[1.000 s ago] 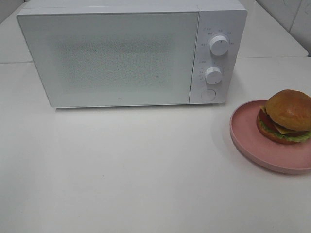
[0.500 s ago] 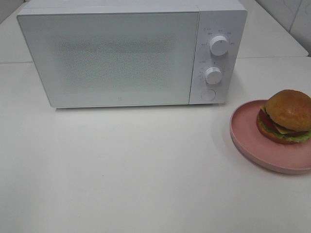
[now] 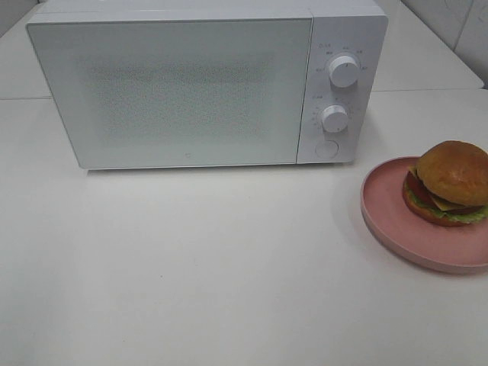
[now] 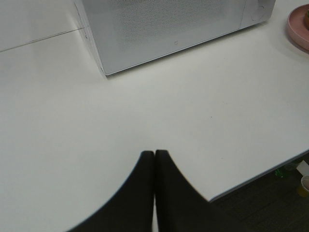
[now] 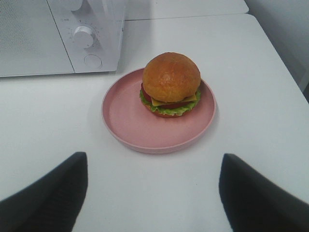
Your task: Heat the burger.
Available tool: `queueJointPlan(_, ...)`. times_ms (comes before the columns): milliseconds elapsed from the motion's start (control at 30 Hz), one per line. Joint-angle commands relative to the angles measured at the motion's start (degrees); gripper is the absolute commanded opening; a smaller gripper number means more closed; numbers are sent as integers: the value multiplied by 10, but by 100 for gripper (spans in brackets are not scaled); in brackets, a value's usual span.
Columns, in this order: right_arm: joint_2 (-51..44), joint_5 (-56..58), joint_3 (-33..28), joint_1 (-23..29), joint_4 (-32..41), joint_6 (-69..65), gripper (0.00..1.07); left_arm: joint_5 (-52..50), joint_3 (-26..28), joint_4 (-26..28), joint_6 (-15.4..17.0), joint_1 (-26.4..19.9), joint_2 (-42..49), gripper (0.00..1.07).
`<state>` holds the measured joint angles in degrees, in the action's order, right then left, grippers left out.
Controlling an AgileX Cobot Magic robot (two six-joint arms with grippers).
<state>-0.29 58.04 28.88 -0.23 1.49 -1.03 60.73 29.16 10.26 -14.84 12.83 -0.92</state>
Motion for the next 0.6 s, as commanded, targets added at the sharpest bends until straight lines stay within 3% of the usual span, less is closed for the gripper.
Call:
queueJointPlan(33, -10, -7, 0, -3, -1, 4, 72, -6, -2, 3, -2, -2, 0, 0)
queueJointPlan(200, -10, -7, 0, -3, -1, 4, 72, -6, -2, 3, -2, -2, 0, 0)
queueJointPlan(367, -10, -7, 0, -3, -1, 4, 72, -6, -2, 3, -3, -34, 5, 0)
queueJointPlan(433, -10, -7, 0, -3, -1, 4, 72, -6, -2, 3, -3, -77, 5, 0)
queueJointPlan(600, -10, -7, 0, -3, -1, 4, 72, -6, -2, 3, -3, -123, 5, 0)
